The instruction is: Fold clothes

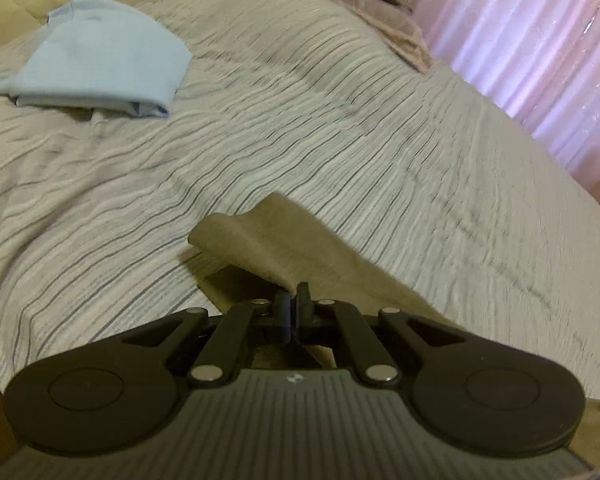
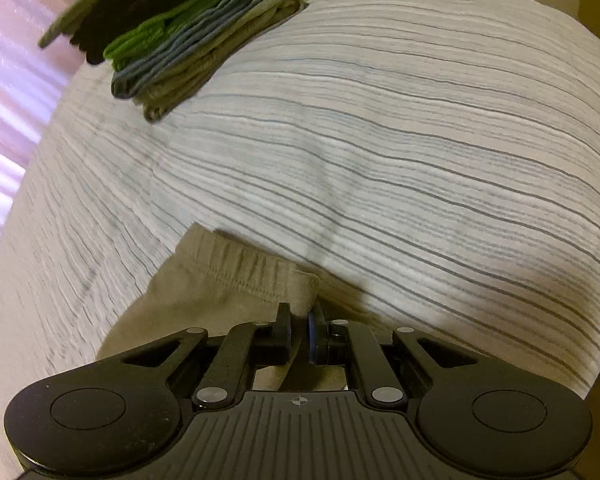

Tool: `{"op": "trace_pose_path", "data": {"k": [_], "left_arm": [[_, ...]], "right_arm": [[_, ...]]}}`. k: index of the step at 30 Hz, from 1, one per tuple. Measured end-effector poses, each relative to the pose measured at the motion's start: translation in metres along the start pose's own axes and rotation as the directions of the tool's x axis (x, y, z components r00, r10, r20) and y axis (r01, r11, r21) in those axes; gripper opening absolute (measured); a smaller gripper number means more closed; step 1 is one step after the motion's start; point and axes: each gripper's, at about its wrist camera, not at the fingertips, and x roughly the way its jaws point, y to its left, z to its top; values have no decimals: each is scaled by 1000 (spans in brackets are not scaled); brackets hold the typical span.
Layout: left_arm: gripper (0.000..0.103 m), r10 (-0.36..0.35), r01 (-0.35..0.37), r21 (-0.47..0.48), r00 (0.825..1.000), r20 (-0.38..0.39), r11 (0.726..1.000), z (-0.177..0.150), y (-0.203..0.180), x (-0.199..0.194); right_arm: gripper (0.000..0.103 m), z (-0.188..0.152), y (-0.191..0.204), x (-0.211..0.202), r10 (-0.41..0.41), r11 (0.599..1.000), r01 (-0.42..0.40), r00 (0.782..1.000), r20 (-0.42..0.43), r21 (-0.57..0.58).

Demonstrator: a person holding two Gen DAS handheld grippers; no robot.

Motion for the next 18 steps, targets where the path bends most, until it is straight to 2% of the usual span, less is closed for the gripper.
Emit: {"op": "trace_pose_path", "data": {"k": [11,15,18], "left_arm": [[1,4,-5,36,1000,21,999,6,-2,-9],[1,27,-28,73,1000,12,997,2,-4,1],[1,62,-61,109,998,-5,992,-5,-8,14]], "right_arm": [[6,9,-10,-7,25,1000,-25,1000,-6,16],[6,8,-10,-8,20,1000,-20,1000,-15,5],[6,-3,-14,0,-17,1000,16,999,-38,-17]]}}
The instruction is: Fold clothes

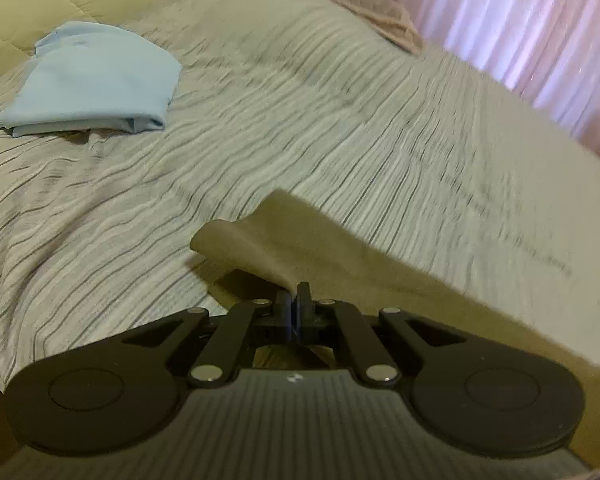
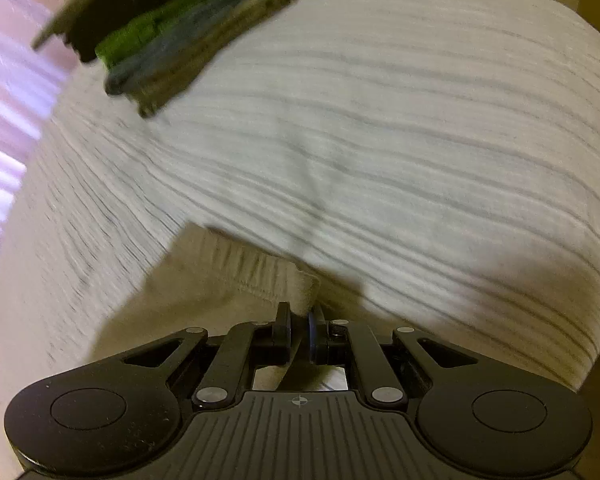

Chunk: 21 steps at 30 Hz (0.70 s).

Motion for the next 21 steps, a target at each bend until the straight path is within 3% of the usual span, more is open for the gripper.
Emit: {"op": "trace_pose_path", "data": {"k": [2,6,7,8,9,10,15,17,19,21], "left_arm": [[2,26,-26,23,1000,-14,999,-3,-4,6],[14,104,-102,55,994,-35,993,-4,-9,11],[16,121,-118,60,992,-39,991,-2,-9,10],[19,136,-133,65,990,-43,989,0,-9,8],[19,148,-145,66,988,-46,987,2,-9,5],[19,160,-156,67,986,-50,985,5,-8,2],[19,197,-193,133,980,-18,972,25,-22,-21],[18,183,-180,189,983,6,965,37,-42,-28],[18,131,-127,264,991,2,956,46,-72,-28],[19,38,-21,346,998,-42,938,49,-113,-20]], "right_arm": [[6,-7,-3,3,1,1000,-1,1000,-2,0],[6,-9,-6,1,10,1000,-10,1000,-4,-10],[16,-9,-8,-1,3,1000,-3,1000,-7,-3],[45,-8,-9,-3,-3,1000,3,1000,-9,5],[56,-8,-12,-7,-26,1000,26,1000,9,12],[60,-9,-14,-12,-55,998,54,998,35,18],[60,-10,-36,-26,-18,993,10,998,66,117],[60,-6,-31,-28,12,995,-21,995,97,97],[60,0,-22,-29,55,997,-61,991,124,42],[60,9,-7,-24,90,995,-85,988,123,-45]]}}
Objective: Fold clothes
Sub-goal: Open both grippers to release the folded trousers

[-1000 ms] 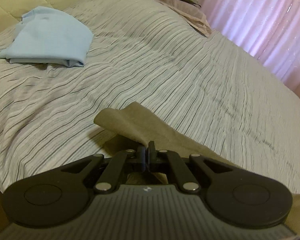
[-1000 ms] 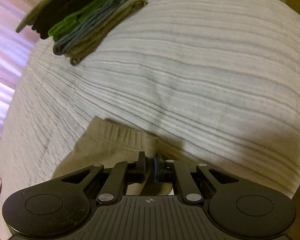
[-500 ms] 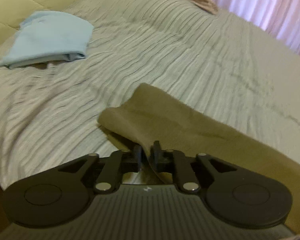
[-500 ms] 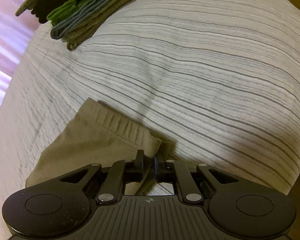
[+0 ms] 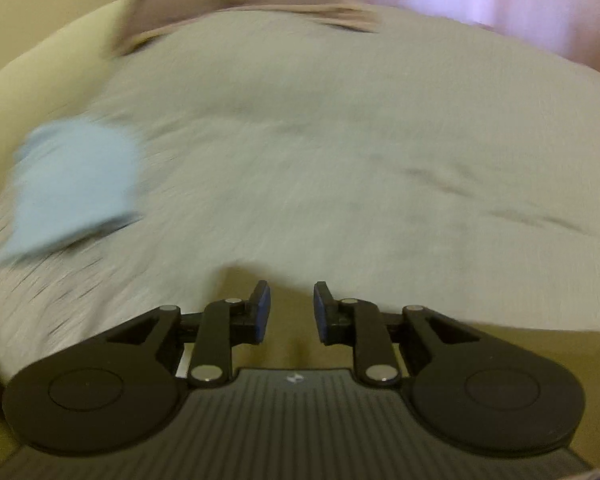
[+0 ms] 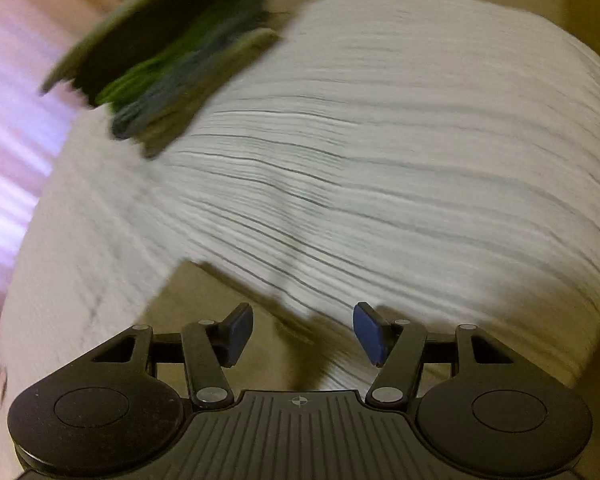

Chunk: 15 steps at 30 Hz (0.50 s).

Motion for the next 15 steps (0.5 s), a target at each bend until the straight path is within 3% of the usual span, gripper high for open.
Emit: {"op": "trace_pose_path", "data": {"k": [2,4,6,8,11,12,13,14,15], "left_arm": [[22,-147,150,78,988,-46,986,14,-48,13],[24,-311,325,128,943,-118,937,25,-104,30],[26,-467,496,139,862,-197,857,32,-164,45],[28,-588,642,126,751,-301,756,36,-229,60],[30,-687,780,61,583,-434,623,37,-310,78],[33,-695,800,47,547,-466,598,36,-332,84],[33,-695,813,42,522,-495,581,35,-350,89],[34,-692,823,38,500,-521,566,33,-367,95],[34,-684,827,41,491,-539,561,31,-379,99]], "right_arm": [[60,7,14,11,24,996,-26,1000,-16,-83],[60,13,27,25,43,989,-48,998,-36,-143],[60,18,38,39,76,981,-86,995,-62,-174],[60,19,48,52,114,970,-131,989,-93,-203],[60,19,57,63,148,948,-179,980,-134,-262],[60,18,57,65,157,942,-193,977,-148,-275],[60,18,57,68,165,936,-206,973,-160,-286],[60,18,55,69,171,931,-215,971,-166,-296],[60,19,52,70,181,927,-227,968,-173,-300]]}}
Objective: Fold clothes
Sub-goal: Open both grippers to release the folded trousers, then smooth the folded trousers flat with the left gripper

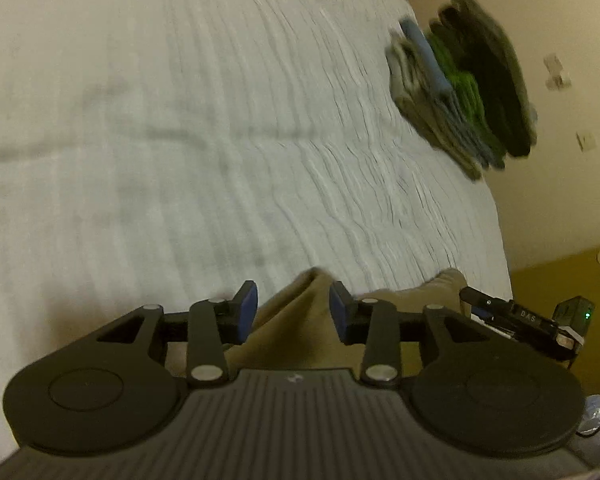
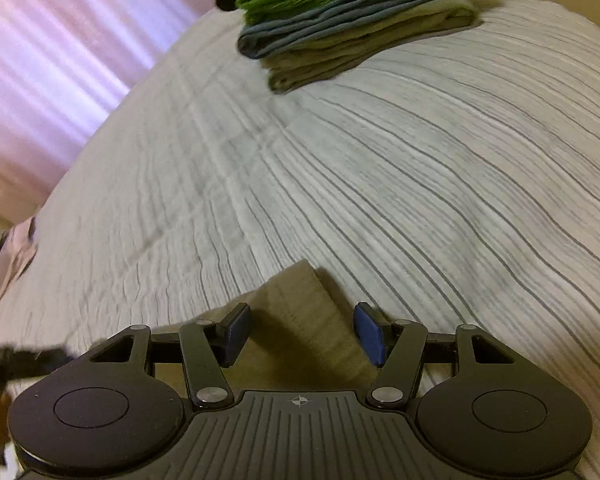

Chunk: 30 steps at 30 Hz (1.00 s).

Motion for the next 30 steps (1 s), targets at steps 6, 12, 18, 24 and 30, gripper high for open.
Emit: {"op": "trace_pose_path", "data": {"k": [6,12,18,24,30], "left_arm": [[15,-67,66,-8,993,-100,998,15,0,36],[0,-71,71,46,998,-2,996,8,-7,26],[0,38,-50,64,984,175,997,-15,-9,25],[0,210,-233,37,924,319,972,-9,-20,23],[0,253,-277,10,890,379,961,-27,-27,-27]], "right_arm": [[59,1,-14,5,86,996,-87,996,-27,-34],[9,0,-23,0,95,992,-97,995,-20,-76],[9,-10,-20,3,16,996,-15,1000,14,-92],[75,2,-5,-10,-220,965,238,964,149,-115],[60,-11,6,-62,-162,977,183,970,181,-107]]}}
